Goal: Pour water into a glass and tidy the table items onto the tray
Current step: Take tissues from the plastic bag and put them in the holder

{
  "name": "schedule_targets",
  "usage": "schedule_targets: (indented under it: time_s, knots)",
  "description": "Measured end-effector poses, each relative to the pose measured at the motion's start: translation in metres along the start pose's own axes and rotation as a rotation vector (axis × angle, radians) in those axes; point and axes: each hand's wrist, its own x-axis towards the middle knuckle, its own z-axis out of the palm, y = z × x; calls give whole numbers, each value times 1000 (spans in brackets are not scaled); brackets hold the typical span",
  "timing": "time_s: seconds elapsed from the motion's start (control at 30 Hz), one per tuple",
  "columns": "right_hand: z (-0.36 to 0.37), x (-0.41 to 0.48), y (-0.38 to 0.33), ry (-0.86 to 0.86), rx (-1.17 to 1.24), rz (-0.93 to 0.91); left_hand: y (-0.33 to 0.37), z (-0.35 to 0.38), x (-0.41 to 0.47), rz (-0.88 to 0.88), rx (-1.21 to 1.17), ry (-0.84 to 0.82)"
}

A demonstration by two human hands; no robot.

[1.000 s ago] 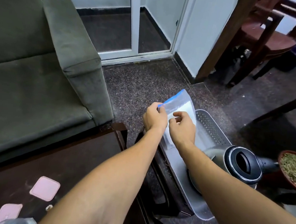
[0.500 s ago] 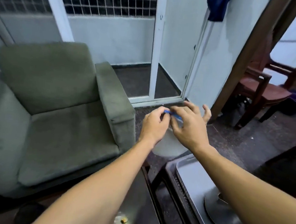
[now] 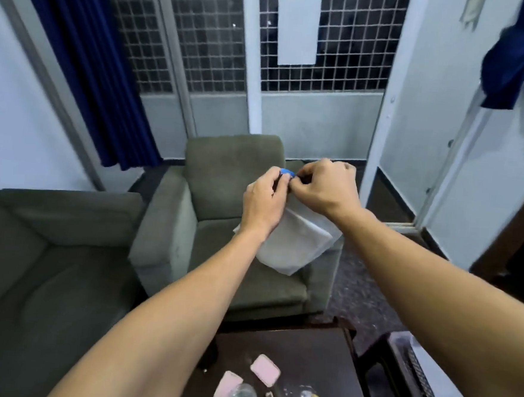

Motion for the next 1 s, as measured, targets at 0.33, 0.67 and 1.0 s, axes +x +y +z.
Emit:
schedule_targets:
  time_s: [0.33, 0.67, 1.0]
  knots:
    - [0, 13, -71, -166, 167, -169, -9, -100, 10, -98, -35, 120]
    - [-3, 1, -37, -267, 298, -98, -27, -143, 19, -181, -33, 192]
    - [-19, 6, -49, -360, 388, -104, -25, -126, 17, -418, 127, 96]
